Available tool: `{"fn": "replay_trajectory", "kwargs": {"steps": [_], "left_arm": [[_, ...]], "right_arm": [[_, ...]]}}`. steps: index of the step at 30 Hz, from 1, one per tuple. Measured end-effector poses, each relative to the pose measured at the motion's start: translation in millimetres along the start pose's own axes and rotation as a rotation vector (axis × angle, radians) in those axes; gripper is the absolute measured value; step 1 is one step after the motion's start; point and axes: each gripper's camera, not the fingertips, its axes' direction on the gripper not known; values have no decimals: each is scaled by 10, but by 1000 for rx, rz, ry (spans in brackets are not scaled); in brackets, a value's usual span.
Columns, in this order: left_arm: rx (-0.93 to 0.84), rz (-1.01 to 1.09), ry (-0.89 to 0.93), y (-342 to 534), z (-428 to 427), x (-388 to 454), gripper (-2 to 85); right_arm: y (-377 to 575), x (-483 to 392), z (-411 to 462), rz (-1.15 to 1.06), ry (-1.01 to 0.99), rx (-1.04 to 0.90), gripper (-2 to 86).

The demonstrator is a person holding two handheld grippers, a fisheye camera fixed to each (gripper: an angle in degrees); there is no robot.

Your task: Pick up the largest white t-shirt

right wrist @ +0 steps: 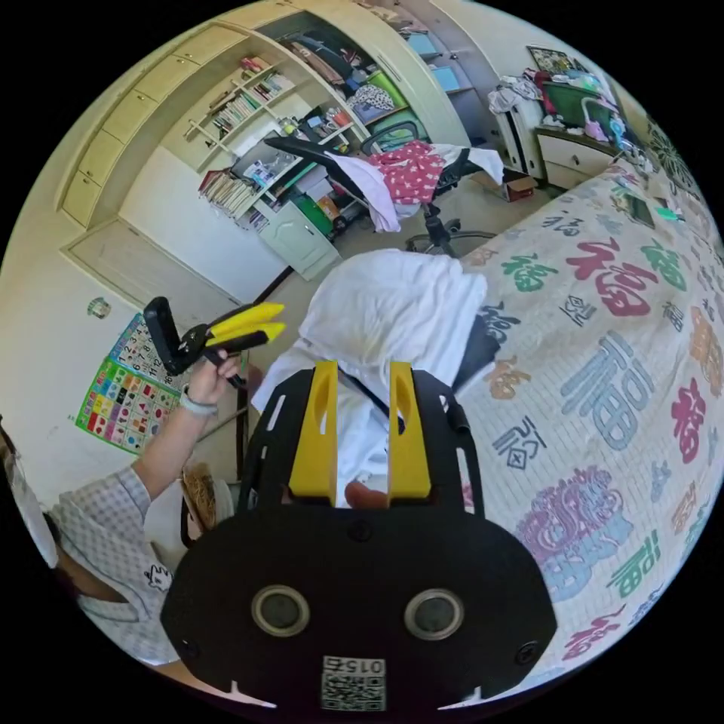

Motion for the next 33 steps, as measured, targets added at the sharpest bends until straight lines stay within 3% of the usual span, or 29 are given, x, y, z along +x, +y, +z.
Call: {"fn": "replay_trajectory", "kwargs": {"steps": [4, 7, 10, 15, 21, 25, 28, 33], "left_arm": [[-181, -29, 39, -151, 558, 421, 70], [-130, -8, 10, -135, 488, 744, 11], [-31, 21, 19, -126, 163, 1063, -1], [210, 65, 228, -180, -605, 1754, -4], [350, 173, 432, -213, -1171, 3184, 10], [301, 148, 681, 135, -999, 4262, 105], [161, 154, 743, 691, -527, 5352, 153], [-105, 184, 908, 1376, 265, 6979, 128]], "right_arm": [[-297, -239, 407, 29, 0, -105, 72], [-384, -351, 573, 115, 18, -186, 11], [-291, -532, 290, 89, -62, -86, 0], [313, -1015, -937, -40, -218, 187, -5], [1320, -1944, -2421, -196, -149, 401, -6], [1865, -2538, -3136, -262, -72, 492, -6], [2253, -2944, -3494, -269, 50, 474, -6], [2981, -3372, -4046, -236, 170, 492, -5]]}}
